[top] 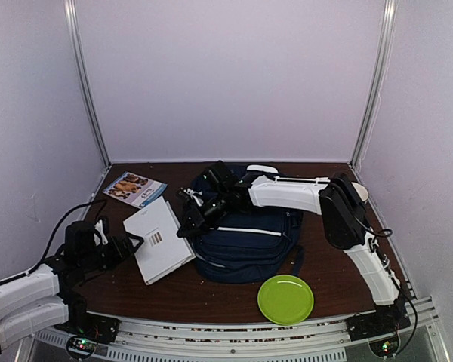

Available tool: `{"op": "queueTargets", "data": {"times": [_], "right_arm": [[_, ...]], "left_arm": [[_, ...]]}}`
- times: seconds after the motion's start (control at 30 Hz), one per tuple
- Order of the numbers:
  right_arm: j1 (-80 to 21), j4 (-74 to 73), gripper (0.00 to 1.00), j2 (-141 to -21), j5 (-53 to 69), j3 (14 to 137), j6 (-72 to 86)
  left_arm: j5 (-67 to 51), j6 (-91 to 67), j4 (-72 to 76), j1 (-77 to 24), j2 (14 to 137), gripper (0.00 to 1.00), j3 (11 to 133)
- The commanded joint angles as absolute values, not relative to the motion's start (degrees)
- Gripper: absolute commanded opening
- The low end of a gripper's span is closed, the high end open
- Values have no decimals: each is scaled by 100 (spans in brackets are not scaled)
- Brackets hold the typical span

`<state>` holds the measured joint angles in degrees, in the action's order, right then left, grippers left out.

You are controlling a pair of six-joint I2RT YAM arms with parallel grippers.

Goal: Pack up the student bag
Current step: Pass from the right arm to the left

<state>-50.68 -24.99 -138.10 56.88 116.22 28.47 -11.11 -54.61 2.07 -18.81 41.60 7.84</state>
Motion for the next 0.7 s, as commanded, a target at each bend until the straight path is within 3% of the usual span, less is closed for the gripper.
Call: {"op": "queueTargets", "data": {"times": [0.0, 0.3, 0.43, 0.67], "right_arm": [[-5005, -1900, 0, -13383, 6074, 11520, 3075], [-4809, -998, 0, -13083, 6460, 11058, 3768], [-4802, -519, 0, -13106, 6614, 10890, 4190], [-4771, -787, 0, -13230, 6478, 11003, 3991]], "left_arm": [[-1807, -5609, 1683, -1907, 4590, 97, 894], [-1918, -5760, 1939, -1924, 5026, 98, 1072], [-2478, -5815, 2514, -1978, 5191, 97, 1151], [-2802, -5797, 2549, -2101, 5209, 88, 1458]]}}
